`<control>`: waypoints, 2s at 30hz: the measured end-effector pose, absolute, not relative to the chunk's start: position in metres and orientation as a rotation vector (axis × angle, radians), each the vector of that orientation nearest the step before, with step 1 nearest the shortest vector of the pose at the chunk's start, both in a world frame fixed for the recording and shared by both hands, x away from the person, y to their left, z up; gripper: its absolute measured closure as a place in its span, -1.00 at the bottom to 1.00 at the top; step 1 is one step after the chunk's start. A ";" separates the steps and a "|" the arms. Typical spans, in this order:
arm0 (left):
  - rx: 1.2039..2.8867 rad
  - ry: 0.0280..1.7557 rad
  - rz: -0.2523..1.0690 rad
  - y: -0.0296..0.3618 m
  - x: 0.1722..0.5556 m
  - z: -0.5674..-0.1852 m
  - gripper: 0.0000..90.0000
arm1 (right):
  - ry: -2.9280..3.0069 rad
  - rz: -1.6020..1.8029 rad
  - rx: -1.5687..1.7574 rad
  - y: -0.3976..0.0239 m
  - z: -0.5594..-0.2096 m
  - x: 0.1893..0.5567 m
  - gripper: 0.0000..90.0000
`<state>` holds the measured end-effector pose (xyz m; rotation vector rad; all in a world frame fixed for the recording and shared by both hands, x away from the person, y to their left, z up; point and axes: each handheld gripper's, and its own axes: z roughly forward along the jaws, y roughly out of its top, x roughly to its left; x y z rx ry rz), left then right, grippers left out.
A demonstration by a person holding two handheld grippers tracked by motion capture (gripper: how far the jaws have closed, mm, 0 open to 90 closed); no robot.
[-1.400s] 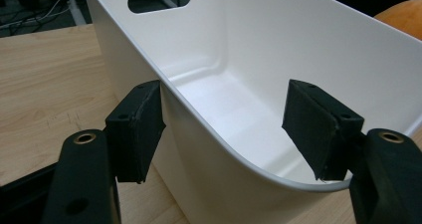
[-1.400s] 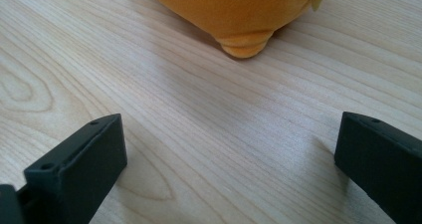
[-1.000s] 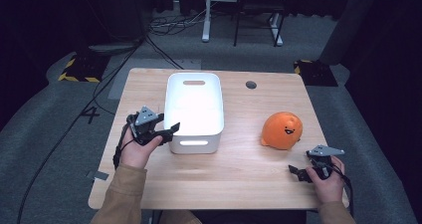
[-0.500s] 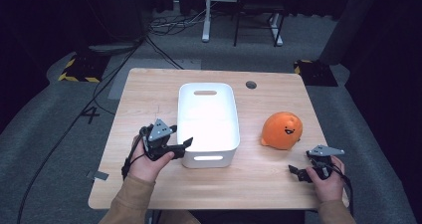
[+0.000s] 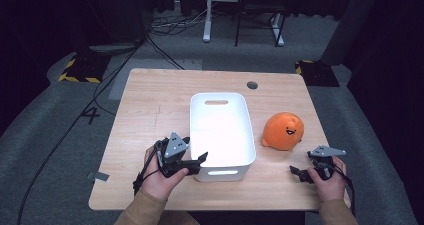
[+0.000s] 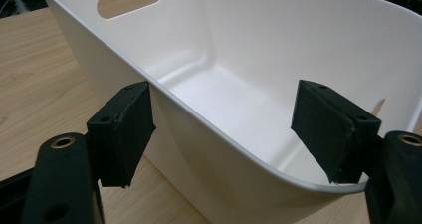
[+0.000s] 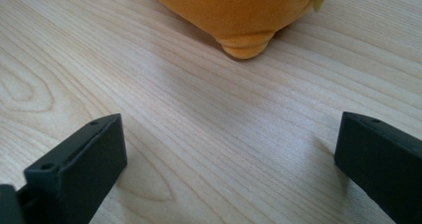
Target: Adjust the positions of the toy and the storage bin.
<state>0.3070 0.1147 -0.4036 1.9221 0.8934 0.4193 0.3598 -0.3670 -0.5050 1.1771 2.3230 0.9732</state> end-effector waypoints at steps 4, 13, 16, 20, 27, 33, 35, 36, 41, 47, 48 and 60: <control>1.932 0.884 0.415 0.112 0.301 -0.403 -0.44 | 2.324 0.973 1.177 -0.367 -0.505 0.360 -1.00; 1.926 0.882 0.407 0.103 0.284 -0.404 -0.44 | 2.323 0.973 1.177 -0.367 -0.505 0.360 -1.00; 1.936 0.873 0.409 0.099 0.277 -0.403 -0.46 | 2.322 0.974 1.177 -0.367 -0.505 0.360 -1.00; 1.956 0.856 0.392 0.095 0.270 -0.403 -0.50 | 2.321 0.974 1.178 -0.367 -0.505 0.360 -1.00; 1.967 0.827 0.375 0.095 0.267 -0.402 -0.50 | 2.321 0.974 1.177 -0.367 -0.505 0.360 -1.00; 1.985 0.828 0.374 0.096 0.268 -0.401 -0.49 | 2.323 0.974 1.174 -0.367 -0.505 0.360 -1.00; 1.982 0.833 0.371 0.098 0.270 -0.400 -0.50 | 2.318 0.979 1.185 -0.366 -0.505 0.360 -1.00; 1.976 0.837 0.358 0.100 0.270 -0.399 -0.50 | 2.318 0.978 1.184 -0.366 -0.505 0.360 -1.00; 1.936 0.810 0.388 0.108 0.274 -0.386 -0.48 | 2.318 0.978 1.184 -0.366 -0.505 0.360 -1.00; 1.910 0.829 0.445 0.125 0.287 -0.380 -0.47 | 2.326 0.962 1.172 -0.367 -0.505 0.361 -1.00; 1.895 0.838 0.453 0.130 0.290 -0.379 -0.47 | 2.327 0.965 1.172 -0.366 -0.505 0.361 -1.00; 1.900 0.992 0.548 0.181 0.341 -0.402 -0.47 | 2.325 0.967 1.179 -0.366 -0.505 0.361 -1.00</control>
